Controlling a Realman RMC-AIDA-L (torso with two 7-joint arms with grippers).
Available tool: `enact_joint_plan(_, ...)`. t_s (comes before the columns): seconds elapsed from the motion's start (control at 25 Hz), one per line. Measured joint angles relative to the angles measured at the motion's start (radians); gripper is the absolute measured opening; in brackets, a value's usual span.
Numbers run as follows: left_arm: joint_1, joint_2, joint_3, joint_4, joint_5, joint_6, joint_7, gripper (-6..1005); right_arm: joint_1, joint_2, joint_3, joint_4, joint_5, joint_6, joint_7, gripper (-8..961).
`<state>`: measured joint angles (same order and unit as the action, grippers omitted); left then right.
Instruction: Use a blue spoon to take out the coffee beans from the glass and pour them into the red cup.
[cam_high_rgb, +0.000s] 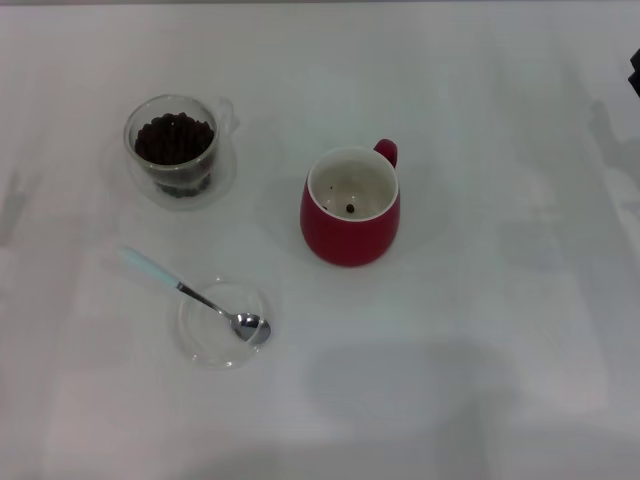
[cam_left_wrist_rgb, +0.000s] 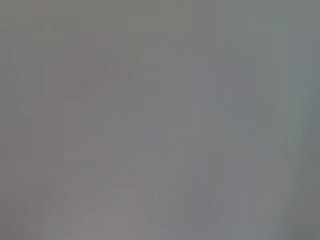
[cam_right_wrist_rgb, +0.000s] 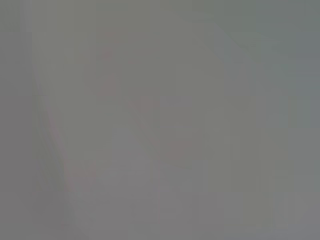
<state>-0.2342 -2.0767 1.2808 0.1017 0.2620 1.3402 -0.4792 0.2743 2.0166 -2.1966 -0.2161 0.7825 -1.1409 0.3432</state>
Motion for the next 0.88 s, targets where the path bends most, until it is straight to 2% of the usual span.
enact_joint_plan(0.12, -0.023, 0.000, 0.000, -0.013, -0.029, -0.024, 0.047, 873, -0.001, -0.001, 0.011, 0.000, 0.000, -0.001, -0.069, 779)
enact_joint_plan(0.48, -0.052, -0.003, 0.000, -0.016, -0.083, -0.061, 0.078, 866, 0.010, 0.001, 0.025, -0.007, 0.005, -0.002, -0.071, 781)
enact_joint_plan(0.88, -0.096, -0.010, 0.001, -0.061, -0.139, -0.186, 0.028, 862, 0.043, 0.001, 0.167, -0.016, 0.017, 0.050, -0.075, 781)
